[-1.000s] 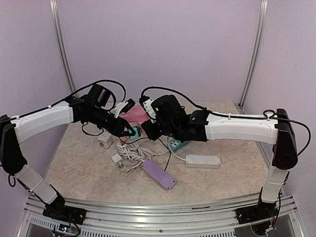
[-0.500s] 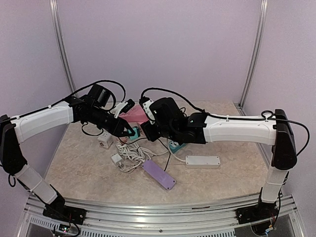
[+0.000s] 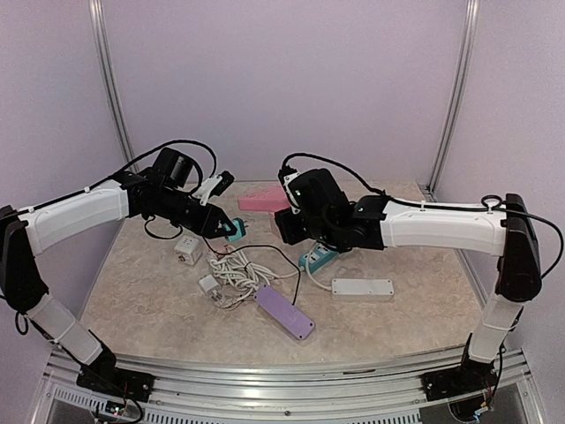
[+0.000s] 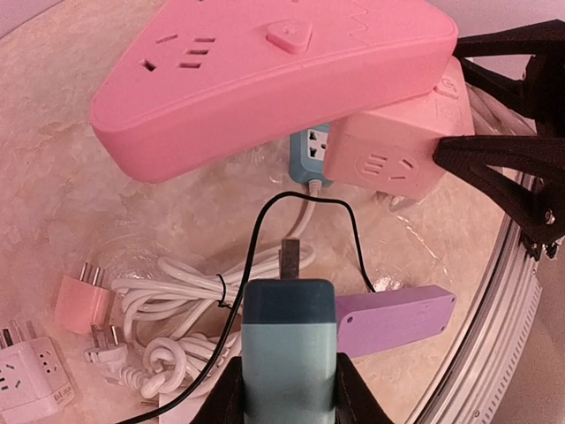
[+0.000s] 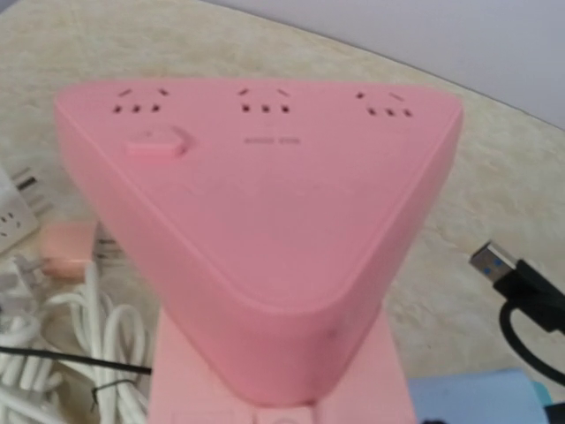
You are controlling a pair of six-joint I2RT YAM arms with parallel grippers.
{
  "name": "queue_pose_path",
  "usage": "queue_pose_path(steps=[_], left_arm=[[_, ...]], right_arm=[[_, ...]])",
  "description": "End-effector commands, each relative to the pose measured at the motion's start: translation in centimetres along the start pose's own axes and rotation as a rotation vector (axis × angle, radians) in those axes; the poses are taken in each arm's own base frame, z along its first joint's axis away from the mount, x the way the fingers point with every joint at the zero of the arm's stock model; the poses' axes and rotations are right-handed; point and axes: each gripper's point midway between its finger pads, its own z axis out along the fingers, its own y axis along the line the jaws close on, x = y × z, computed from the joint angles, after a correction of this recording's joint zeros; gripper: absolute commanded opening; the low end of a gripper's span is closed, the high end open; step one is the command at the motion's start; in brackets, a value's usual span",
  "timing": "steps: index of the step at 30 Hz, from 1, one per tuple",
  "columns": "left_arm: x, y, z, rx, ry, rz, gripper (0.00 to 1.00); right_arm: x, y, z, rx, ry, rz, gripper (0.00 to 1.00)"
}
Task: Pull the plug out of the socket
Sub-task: Remove the plug from the socket, then place the plug at the center of the board.
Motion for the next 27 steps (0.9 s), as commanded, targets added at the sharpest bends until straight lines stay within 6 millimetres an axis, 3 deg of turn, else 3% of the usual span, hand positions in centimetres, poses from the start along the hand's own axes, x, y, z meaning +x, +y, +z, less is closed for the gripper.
queue_pose_path(steps=[1,7,12,16,23,27], left_arm=[[-1.9,-0.2,-1.3,-0.019,-0.067,0.021,0.00],[-2.1,1.3,-1.4,-0.033,-0.083,-0.019,0.00],[-3.5,4.1,-2.2,0.003,-0.138,-0.134,0.00],[-4.3,6.4,-1.9,0.044,-0.142,-0.277,0.00],[-4.3,10.0,1.0,-0.002,-0.075,-0.389,0.00],[-2.9,12.1,3.3,-0.027,-0.022,-0.433,0.00]], right_arm=[[-4.4,-1.4,-2.9,0.033,-0.134,0.070,0.00],[-4.8,-4.0,-3.9,0.076,-0.158,0.096,0.00],[-5.1,-6.4,-5.4,0.100,-0.186,0.123,0.00],[-4.9,-7.2,-6.5,0.094,-0.199,0.135,0.00],[-4.4,-7.5,-7.6,0.064,-0.226,0.156,0.00],[-4.2,-7.5,-8.0,0.048,-0.233,0.160,0.00]])
